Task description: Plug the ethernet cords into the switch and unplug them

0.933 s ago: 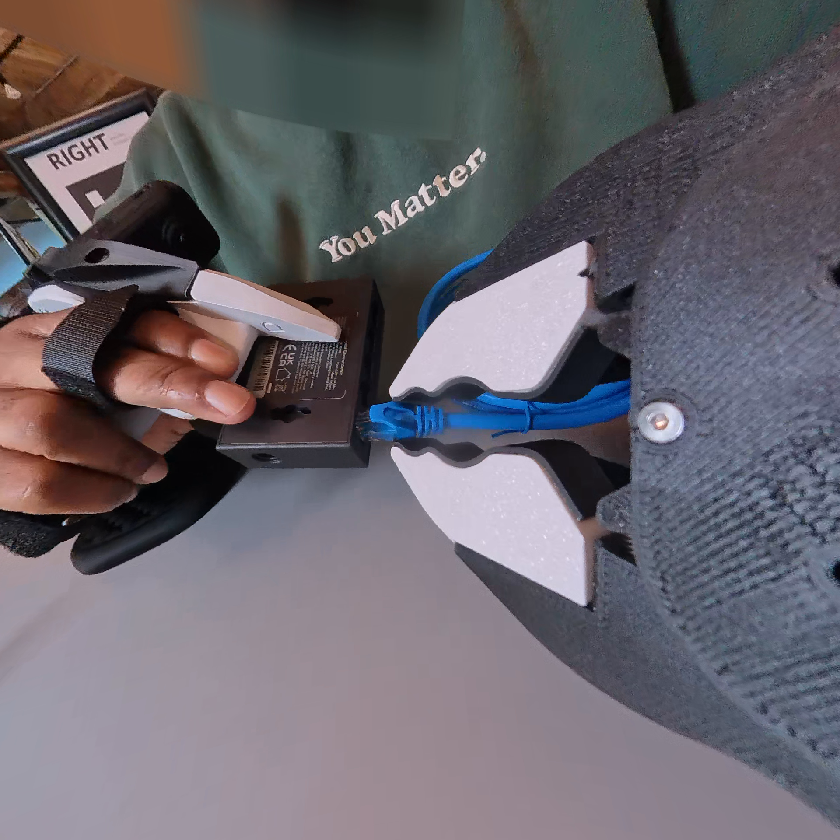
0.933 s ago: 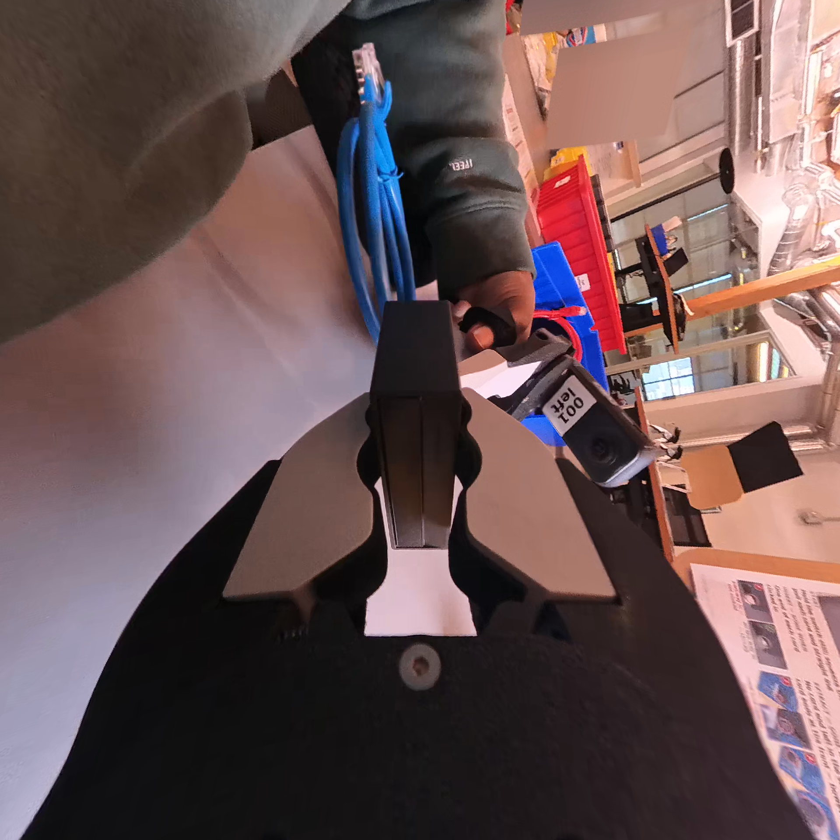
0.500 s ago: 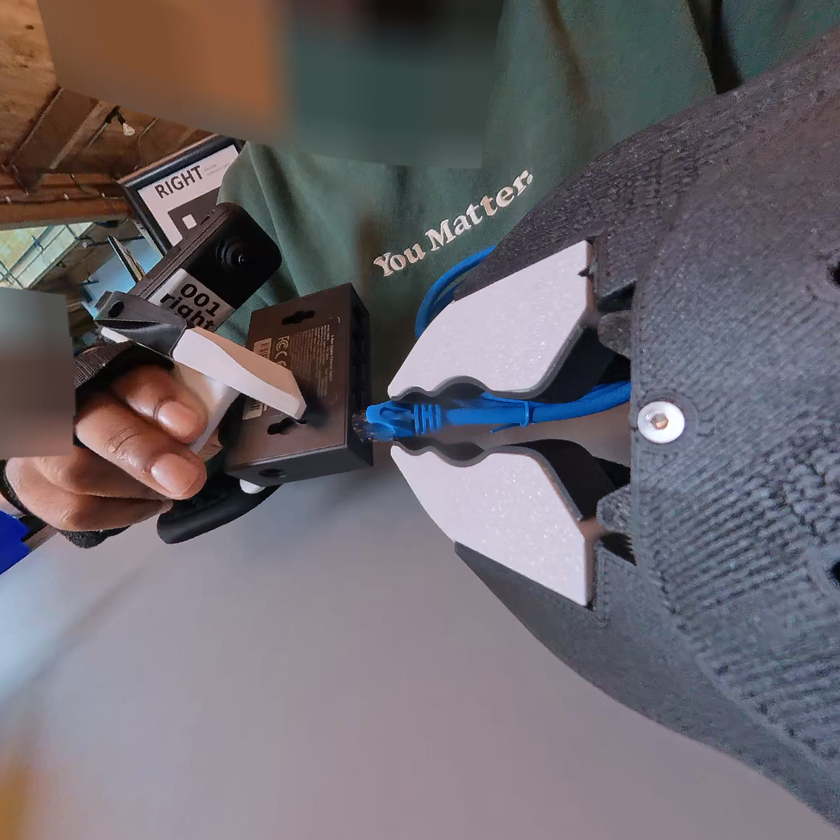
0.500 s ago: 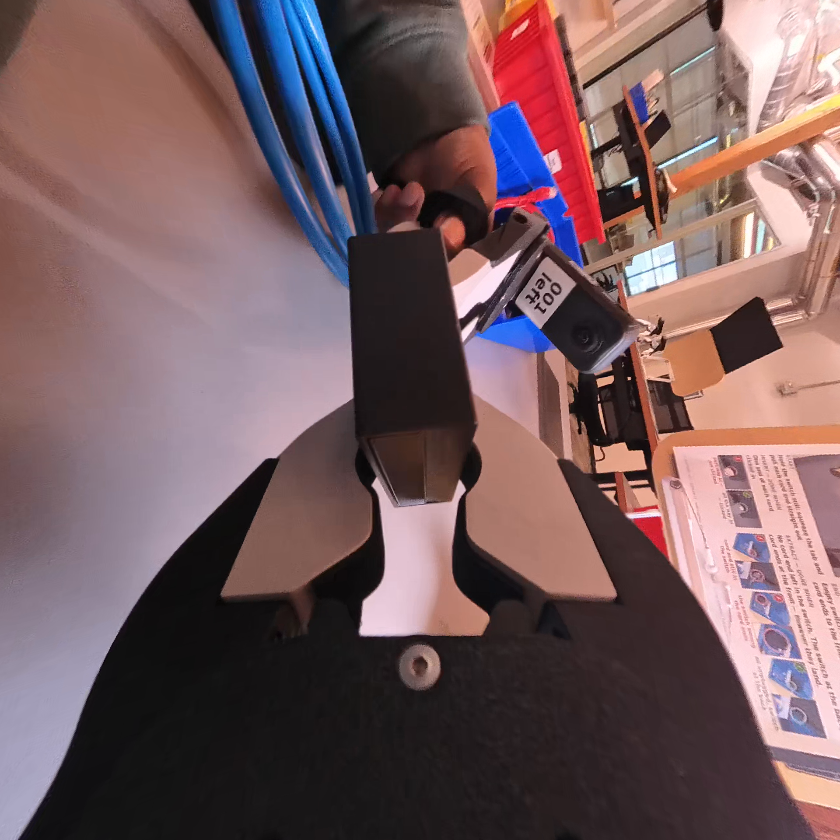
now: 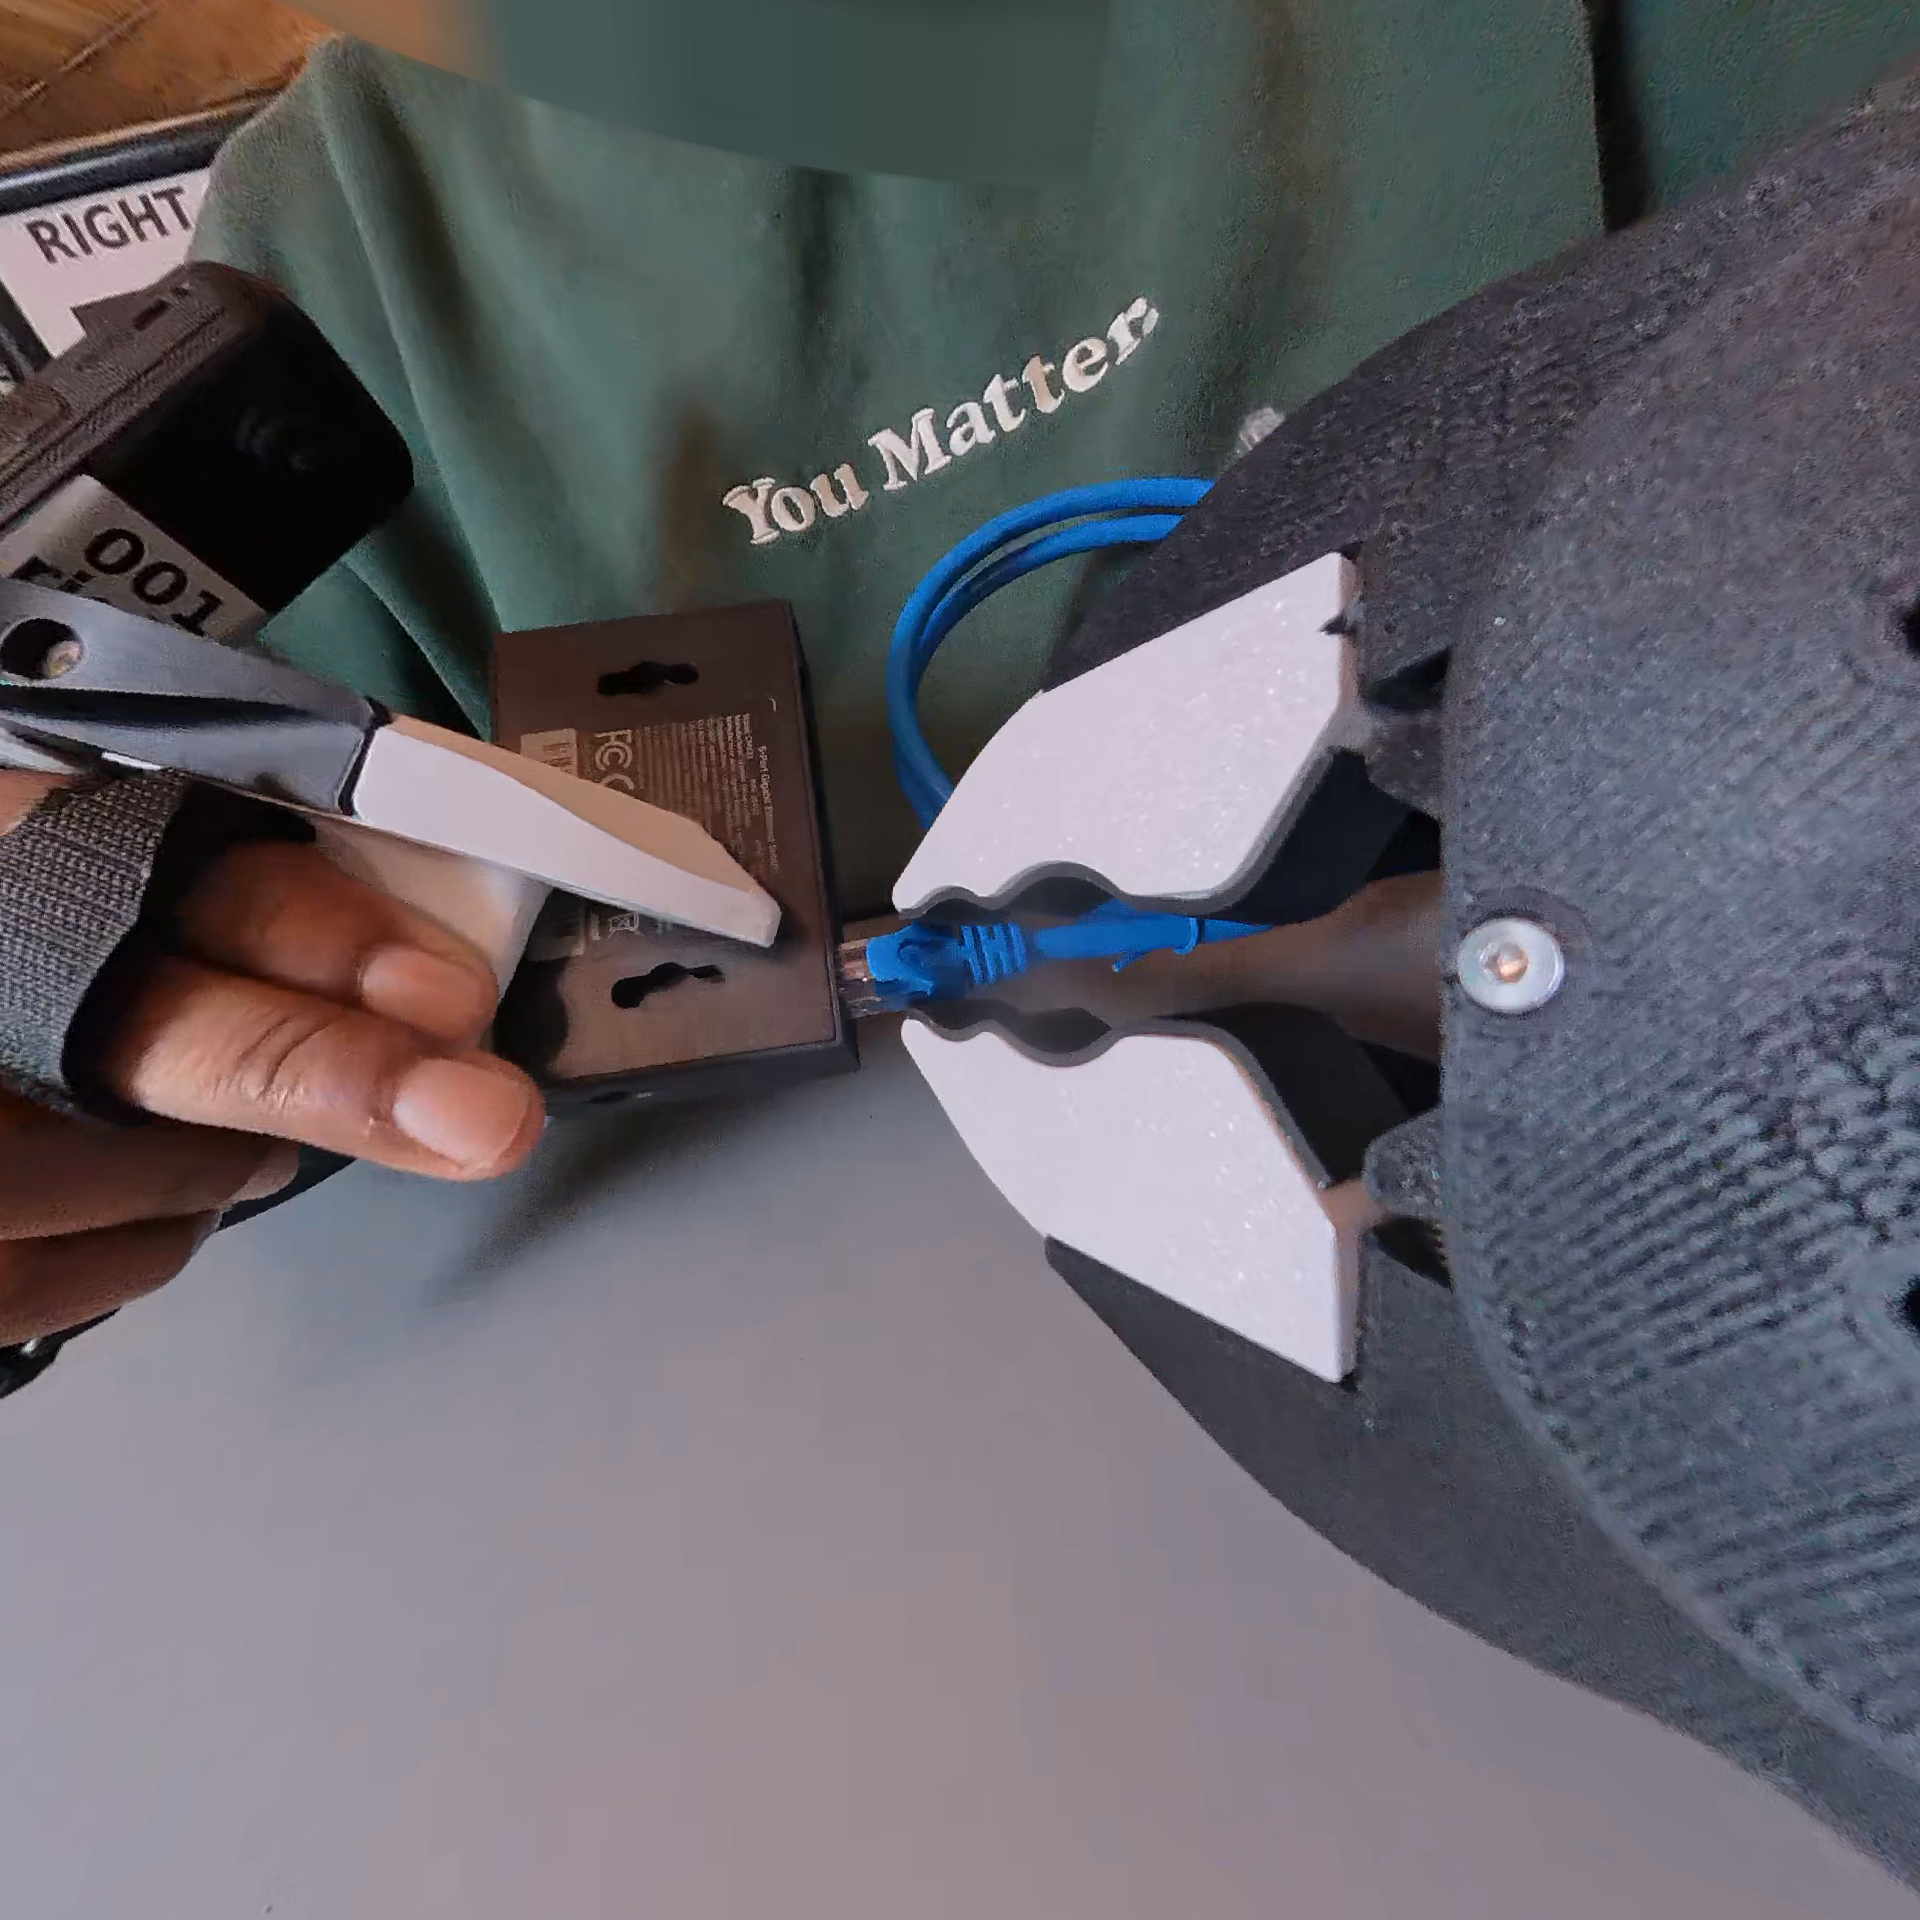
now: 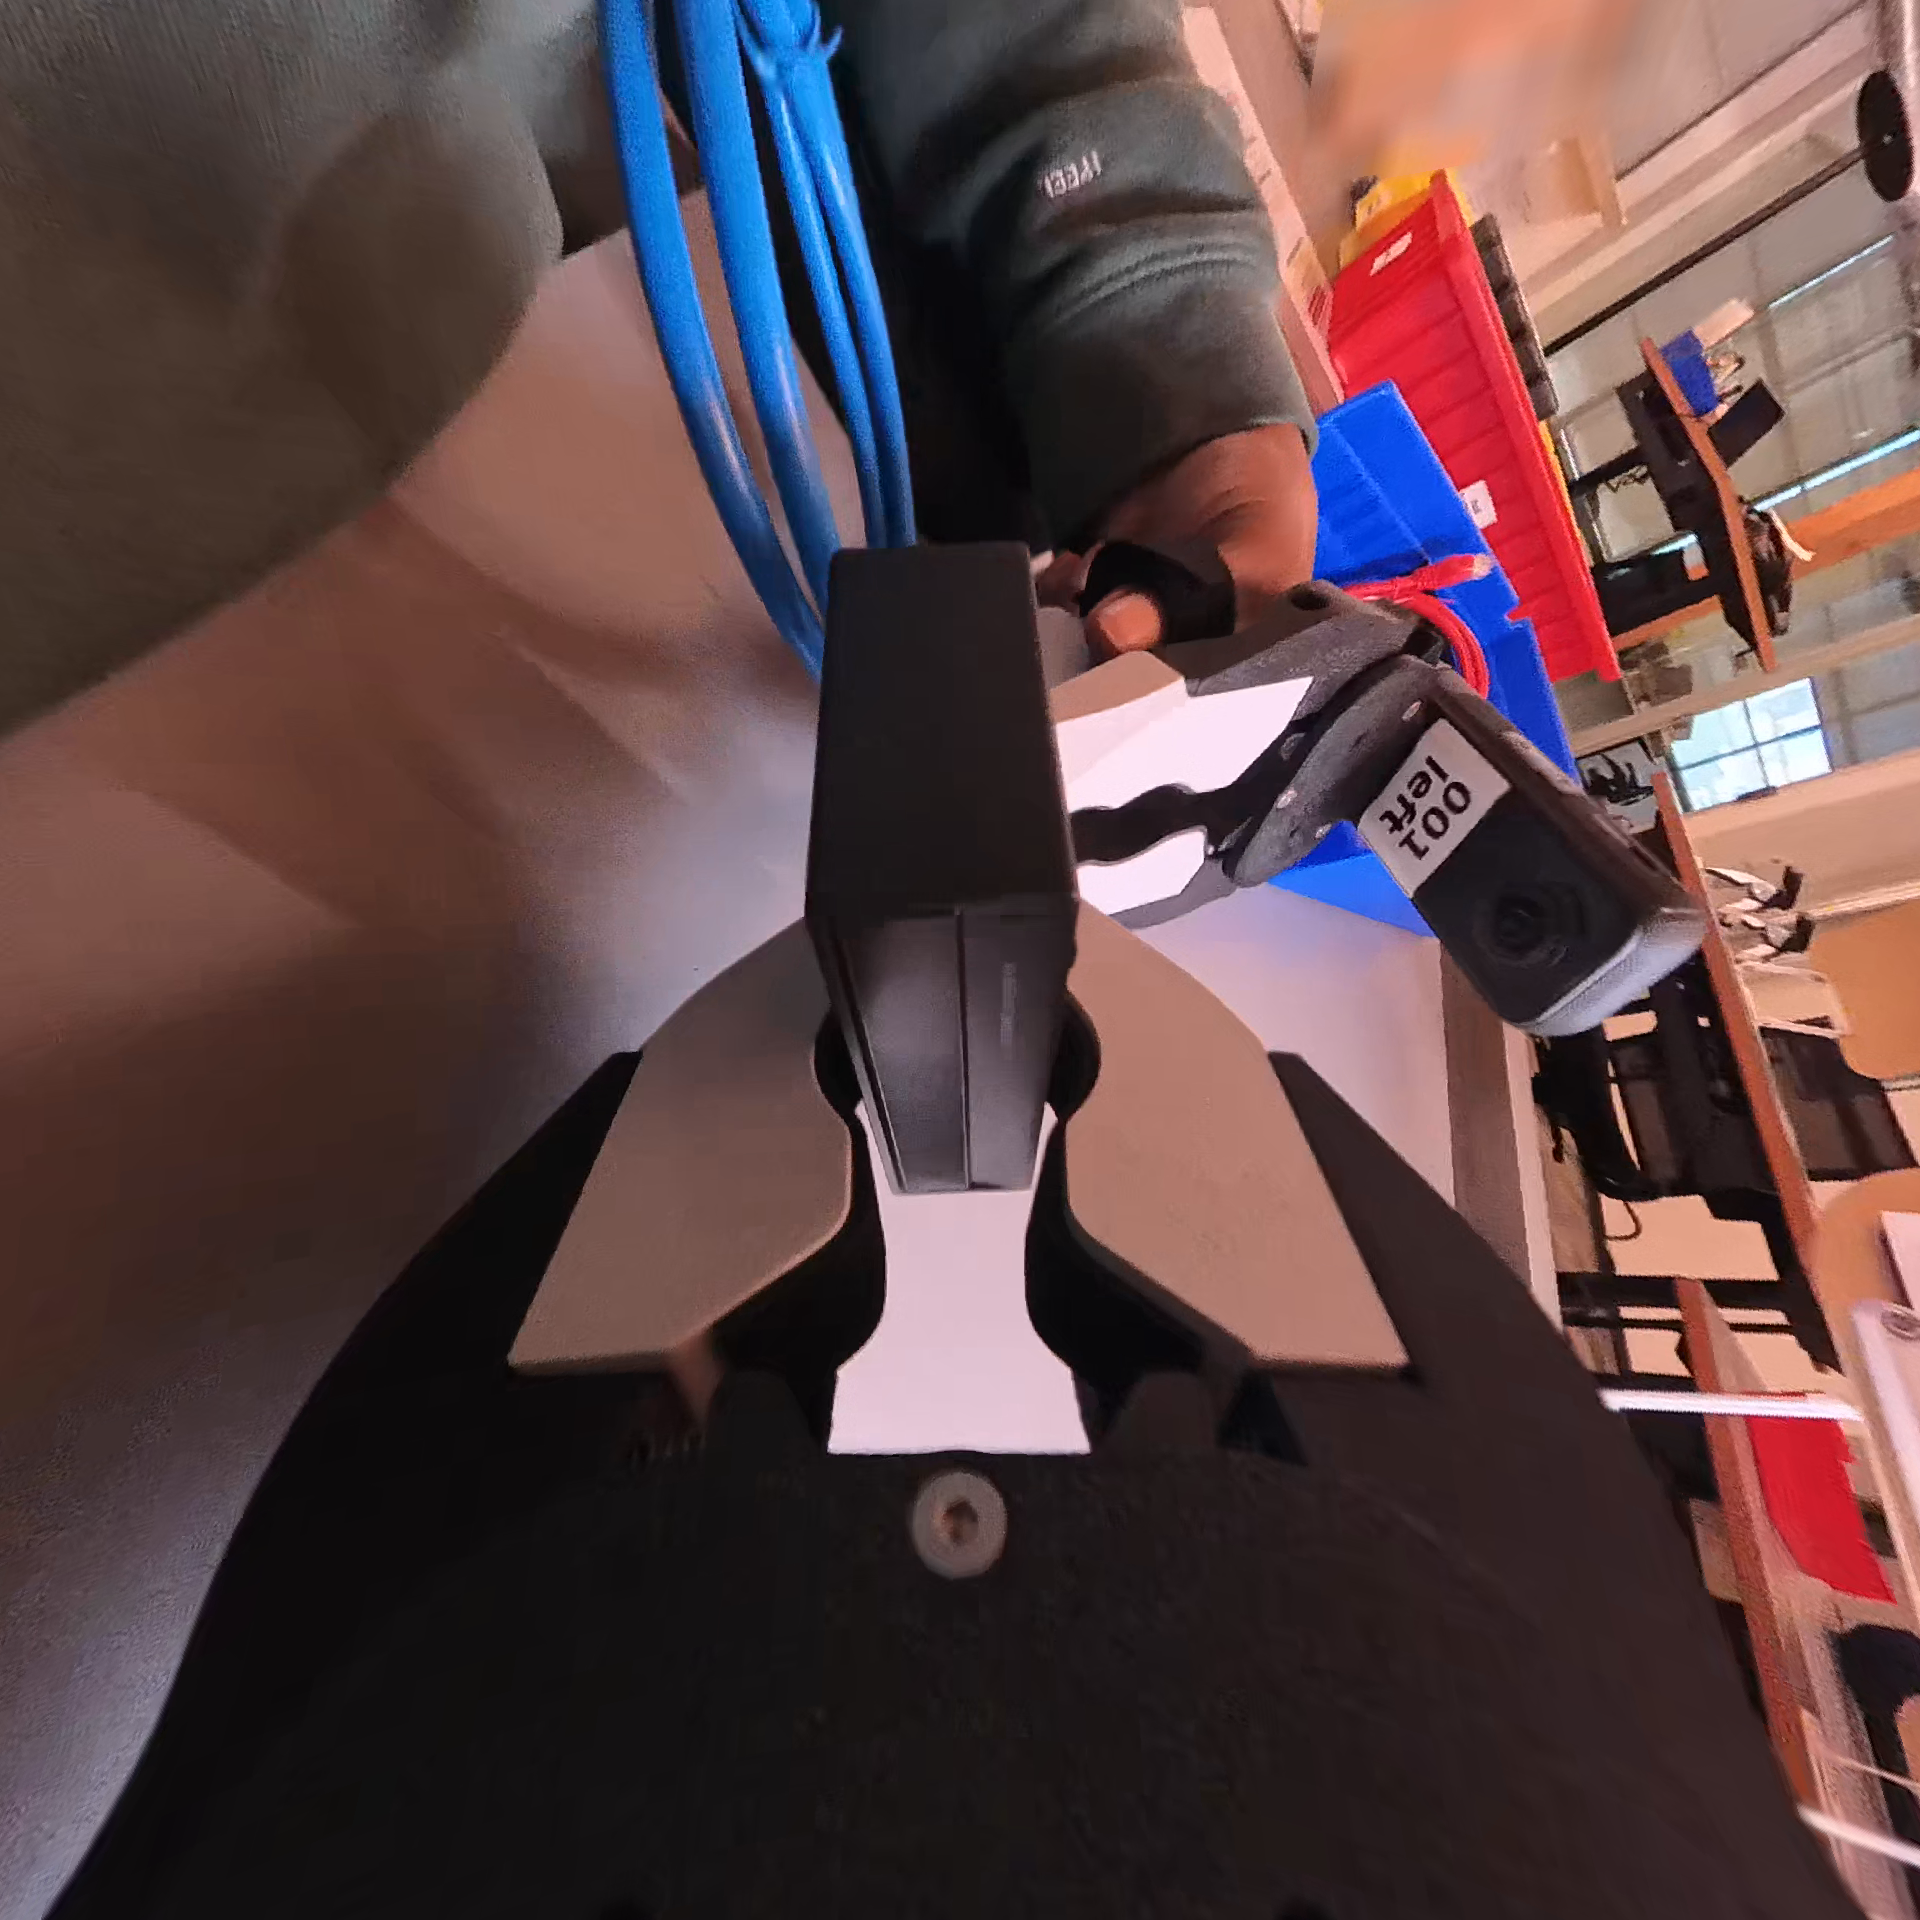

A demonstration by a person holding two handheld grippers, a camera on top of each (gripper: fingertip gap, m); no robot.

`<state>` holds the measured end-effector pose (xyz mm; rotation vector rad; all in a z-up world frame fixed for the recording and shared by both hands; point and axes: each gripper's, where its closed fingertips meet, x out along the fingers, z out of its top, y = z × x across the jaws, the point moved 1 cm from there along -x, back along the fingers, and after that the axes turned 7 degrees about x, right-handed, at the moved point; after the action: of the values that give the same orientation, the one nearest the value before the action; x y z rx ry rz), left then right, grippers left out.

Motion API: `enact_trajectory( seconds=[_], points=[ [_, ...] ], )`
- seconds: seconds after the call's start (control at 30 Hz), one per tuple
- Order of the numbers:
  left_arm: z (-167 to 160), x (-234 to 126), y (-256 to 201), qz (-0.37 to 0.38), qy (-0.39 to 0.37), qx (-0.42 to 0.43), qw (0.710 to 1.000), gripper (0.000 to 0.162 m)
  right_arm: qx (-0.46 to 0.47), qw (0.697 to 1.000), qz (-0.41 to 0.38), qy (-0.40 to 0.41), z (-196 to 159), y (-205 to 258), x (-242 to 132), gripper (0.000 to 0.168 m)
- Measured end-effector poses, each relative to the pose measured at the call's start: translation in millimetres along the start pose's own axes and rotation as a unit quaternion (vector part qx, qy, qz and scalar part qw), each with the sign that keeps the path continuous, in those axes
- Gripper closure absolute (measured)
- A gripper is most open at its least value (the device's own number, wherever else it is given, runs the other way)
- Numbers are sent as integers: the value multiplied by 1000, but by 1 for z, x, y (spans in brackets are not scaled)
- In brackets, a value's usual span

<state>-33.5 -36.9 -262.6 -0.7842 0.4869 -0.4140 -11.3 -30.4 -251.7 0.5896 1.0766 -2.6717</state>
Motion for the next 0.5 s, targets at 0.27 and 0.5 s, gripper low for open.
enact_trajectory(
  seconds=[0.27,0.5],
  points=[
    [-6,10,-3,-9,47,48,998,149,31,998,37,-42,20,10,-1,138],
    [12,-4,0,-3,-25,14,1000,149,34,999,-34,22,5,-17,-8,133]
  ],
)
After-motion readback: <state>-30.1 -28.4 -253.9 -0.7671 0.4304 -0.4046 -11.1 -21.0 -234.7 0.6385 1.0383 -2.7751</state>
